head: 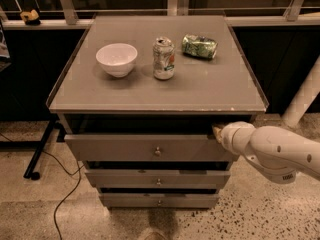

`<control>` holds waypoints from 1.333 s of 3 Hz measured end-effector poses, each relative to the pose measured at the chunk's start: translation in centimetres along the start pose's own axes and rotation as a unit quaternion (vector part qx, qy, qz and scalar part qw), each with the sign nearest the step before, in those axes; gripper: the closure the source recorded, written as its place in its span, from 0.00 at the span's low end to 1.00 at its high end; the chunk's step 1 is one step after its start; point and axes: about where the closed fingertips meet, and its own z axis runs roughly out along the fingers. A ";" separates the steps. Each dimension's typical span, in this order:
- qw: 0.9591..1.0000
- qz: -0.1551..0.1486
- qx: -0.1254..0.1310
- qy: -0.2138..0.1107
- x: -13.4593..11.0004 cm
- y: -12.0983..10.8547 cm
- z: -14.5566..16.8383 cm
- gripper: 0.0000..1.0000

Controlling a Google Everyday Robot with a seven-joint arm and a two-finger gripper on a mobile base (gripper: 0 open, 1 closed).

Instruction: Open top drawer

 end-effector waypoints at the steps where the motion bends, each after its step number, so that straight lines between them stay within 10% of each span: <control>1: 1.000 -0.001 0.000 0.013 0.6 -0.3 0.0 1.00; 4: 1.000 0.008 -0.008 0.026 0.6 0.1 -0.9 1.00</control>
Offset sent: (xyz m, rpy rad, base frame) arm -0.0329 -0.0298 -0.0333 -0.0275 0.1633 -0.0186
